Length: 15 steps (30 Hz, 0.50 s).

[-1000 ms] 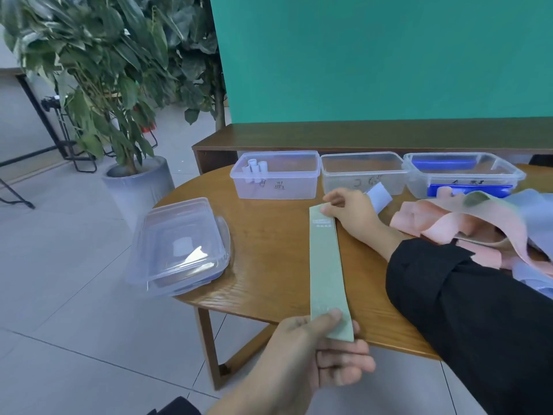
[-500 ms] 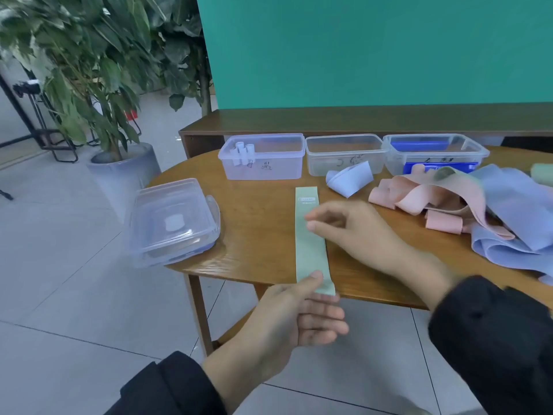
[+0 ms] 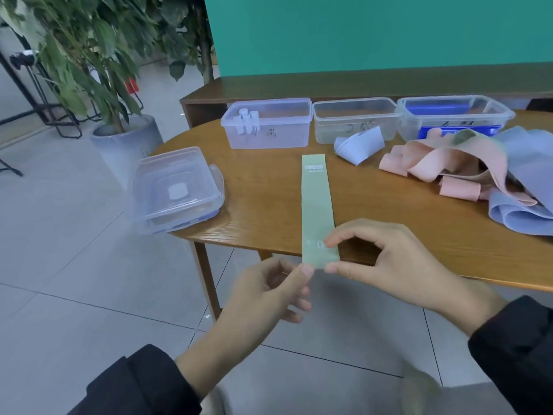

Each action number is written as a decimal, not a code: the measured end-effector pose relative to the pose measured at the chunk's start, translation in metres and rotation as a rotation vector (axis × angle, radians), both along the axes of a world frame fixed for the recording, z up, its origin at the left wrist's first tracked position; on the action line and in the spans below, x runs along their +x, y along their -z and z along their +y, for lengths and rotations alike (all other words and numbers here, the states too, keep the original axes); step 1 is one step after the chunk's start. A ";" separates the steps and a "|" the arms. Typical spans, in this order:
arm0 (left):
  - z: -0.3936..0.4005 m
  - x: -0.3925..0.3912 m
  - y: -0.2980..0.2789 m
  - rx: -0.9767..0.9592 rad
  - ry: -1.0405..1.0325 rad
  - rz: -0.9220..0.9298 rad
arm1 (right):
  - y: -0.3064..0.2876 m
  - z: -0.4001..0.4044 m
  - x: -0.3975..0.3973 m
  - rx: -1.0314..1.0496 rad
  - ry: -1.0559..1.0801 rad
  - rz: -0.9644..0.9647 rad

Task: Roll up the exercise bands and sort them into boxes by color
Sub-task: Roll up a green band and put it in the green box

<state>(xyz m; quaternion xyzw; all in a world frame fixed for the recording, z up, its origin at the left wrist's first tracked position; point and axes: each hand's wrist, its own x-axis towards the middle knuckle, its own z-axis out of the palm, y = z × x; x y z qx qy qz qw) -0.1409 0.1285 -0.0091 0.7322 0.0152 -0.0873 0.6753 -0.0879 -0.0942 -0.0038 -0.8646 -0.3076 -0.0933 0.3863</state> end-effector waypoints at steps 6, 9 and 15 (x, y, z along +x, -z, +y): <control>0.020 0.009 0.029 0.515 -0.074 -0.711 | 0.005 -0.008 -0.001 -0.092 -0.072 -0.033; 0.028 0.026 0.040 0.679 -0.024 -1.086 | 0.009 -0.008 0.003 -0.112 -0.101 -0.096; 0.029 0.048 0.042 0.734 0.064 -1.248 | 0.013 -0.010 0.006 -0.083 -0.136 -0.196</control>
